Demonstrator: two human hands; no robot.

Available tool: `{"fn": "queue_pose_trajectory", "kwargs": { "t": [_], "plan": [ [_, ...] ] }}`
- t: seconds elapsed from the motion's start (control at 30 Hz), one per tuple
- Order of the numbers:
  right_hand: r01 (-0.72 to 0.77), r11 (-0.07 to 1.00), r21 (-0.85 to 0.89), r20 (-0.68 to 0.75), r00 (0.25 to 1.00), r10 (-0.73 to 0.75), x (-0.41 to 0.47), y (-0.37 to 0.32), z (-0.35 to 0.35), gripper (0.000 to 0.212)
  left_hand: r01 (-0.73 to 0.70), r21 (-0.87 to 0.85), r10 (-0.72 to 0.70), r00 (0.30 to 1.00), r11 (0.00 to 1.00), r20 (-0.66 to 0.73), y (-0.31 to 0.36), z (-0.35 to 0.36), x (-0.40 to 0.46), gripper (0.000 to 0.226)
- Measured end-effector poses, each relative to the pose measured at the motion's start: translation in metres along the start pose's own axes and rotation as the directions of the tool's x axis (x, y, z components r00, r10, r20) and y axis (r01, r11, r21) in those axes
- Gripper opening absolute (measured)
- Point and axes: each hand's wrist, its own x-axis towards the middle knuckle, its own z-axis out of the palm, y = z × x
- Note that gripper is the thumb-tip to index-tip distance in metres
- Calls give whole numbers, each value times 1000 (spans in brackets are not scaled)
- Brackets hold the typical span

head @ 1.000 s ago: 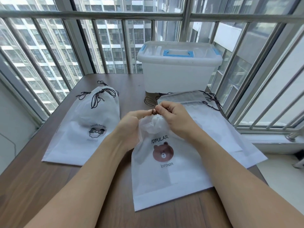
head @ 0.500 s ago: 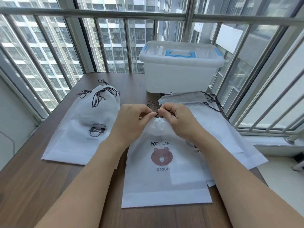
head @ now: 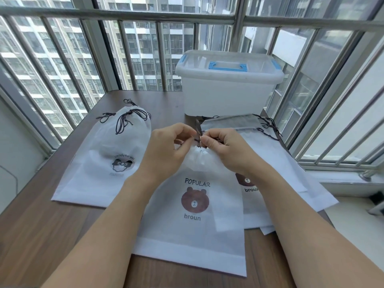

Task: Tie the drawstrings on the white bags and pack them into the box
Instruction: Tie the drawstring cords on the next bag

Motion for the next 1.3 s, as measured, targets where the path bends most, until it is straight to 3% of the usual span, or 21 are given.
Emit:
{"fn": "queue_pose_trajectory", "kwargs": {
  "t": [0.17, 0.27, 0.37, 0.47, 0.6, 0.8, 0.93, 1.07, 1.17, 1.3],
  "plan": [
    [-16, 1000, 4, -14, 1000, 16, 2, 2, 4, 30, 60, 128, -46, 993, 990, -111, -1, 2, -1, 12],
    [-15, 1000, 17, -34, 999, 16, 4, 7, 6, 27, -18, 171, 57, 973, 985, -224, 8, 6, -2, 7],
    [-26, 999, 34, -22, 999, 27, 4, 9, 9, 24, -126, 186, 155, 976, 974, -152, 18, 15, -9, 8],
    [-47, 987, 154, 35, 999, 42, 3, 7, 7, 26, -134, 139, 143, 988, 981, -58, 17, 20, -10, 17],
    [-52, 962, 267, 106, 994, 24, 1, 3, 2, 27, -95, 69, 100, 993, 993, -67, 15, 17, -8, 24],
    [-40, 966, 257, 117, 993, 9, 1, 5, 0, 25, 49, -35, -51, 998, 998, -40, 14, 10, -5, 24],
    [7, 987, 160, 74, 997, -19, 1, 5, 5, 22, 173, -91, -169, 985, 981, 44, 11, 10, -5, 23],
    [98, 986, -135, 14, 995, -97, 0, 7, 13, 22, 265, -110, -250, 960, 958, 129, 4, 11, -4, 17],
    [136, 934, -330, -1, 990, -144, 1, 5, 13, 21, 284, -101, -269, 953, 953, 141, 0, 11, -3, 9],
    [142, 893, -427, 13, 988, -151, 2, 4, 11, 23, 258, -79, -247, 961, 963, 124, -2, 10, -2, 8]
  ]
}}
